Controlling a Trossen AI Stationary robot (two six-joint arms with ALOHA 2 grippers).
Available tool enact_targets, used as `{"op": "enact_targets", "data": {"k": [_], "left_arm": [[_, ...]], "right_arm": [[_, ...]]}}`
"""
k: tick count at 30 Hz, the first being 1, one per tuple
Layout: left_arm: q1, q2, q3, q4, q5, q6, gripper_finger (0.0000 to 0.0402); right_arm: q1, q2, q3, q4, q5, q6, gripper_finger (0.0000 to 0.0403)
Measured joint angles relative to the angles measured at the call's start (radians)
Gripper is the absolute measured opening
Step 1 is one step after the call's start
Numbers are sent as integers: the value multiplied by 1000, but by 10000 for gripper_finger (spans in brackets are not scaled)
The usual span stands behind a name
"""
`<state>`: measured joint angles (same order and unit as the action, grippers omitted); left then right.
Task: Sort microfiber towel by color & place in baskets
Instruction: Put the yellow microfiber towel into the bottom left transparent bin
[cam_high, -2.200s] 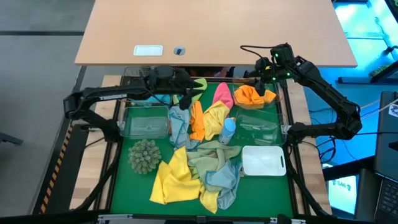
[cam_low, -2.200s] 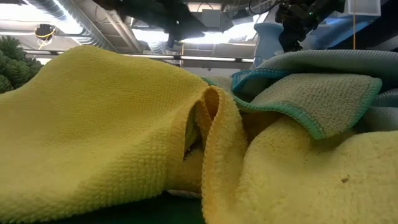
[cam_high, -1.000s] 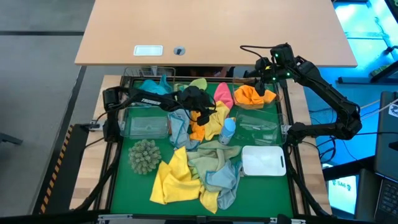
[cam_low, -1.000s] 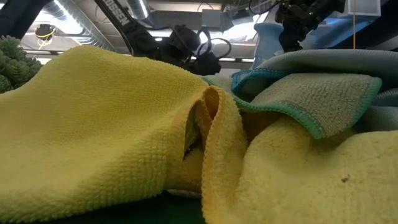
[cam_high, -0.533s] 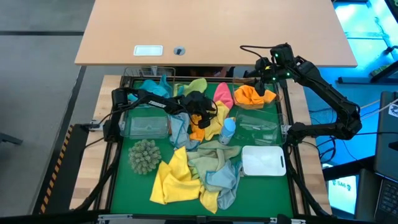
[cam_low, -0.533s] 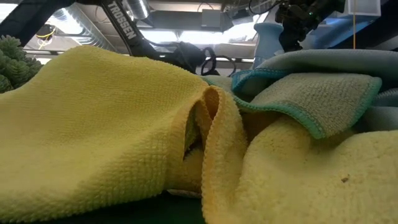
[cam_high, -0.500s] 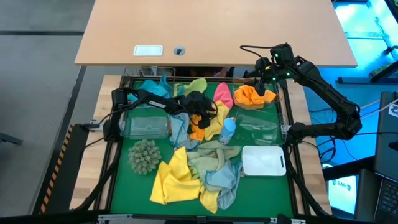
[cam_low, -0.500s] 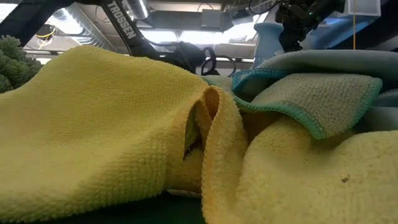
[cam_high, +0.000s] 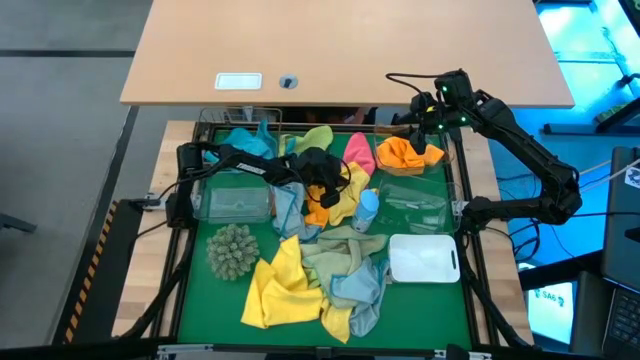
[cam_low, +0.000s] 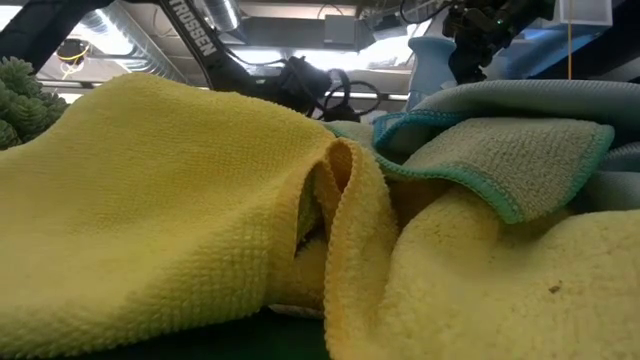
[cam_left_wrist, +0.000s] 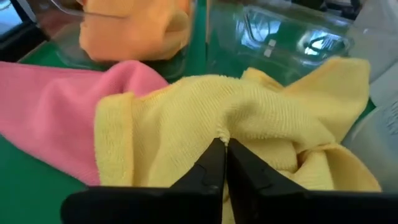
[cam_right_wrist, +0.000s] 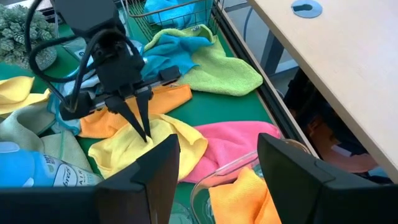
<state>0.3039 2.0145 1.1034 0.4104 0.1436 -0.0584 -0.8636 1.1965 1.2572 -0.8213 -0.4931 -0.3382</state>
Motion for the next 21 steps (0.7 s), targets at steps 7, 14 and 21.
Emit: {"op": "enact_targets", "data": {"k": [7, 14, 21], "left_arm": [[10, -118, 0, -32, 4, 12, 2], [19, -307, 0, -100, -3, 24, 1], [17, -554, 0, -242, -30, 69, 0]], "right_arm": [[0, 0, 0, -19, 7, 0, 216], [0, 0, 0, -20, 11, 0, 216], [0, 0, 0, -19, 13, 0, 216]]}}
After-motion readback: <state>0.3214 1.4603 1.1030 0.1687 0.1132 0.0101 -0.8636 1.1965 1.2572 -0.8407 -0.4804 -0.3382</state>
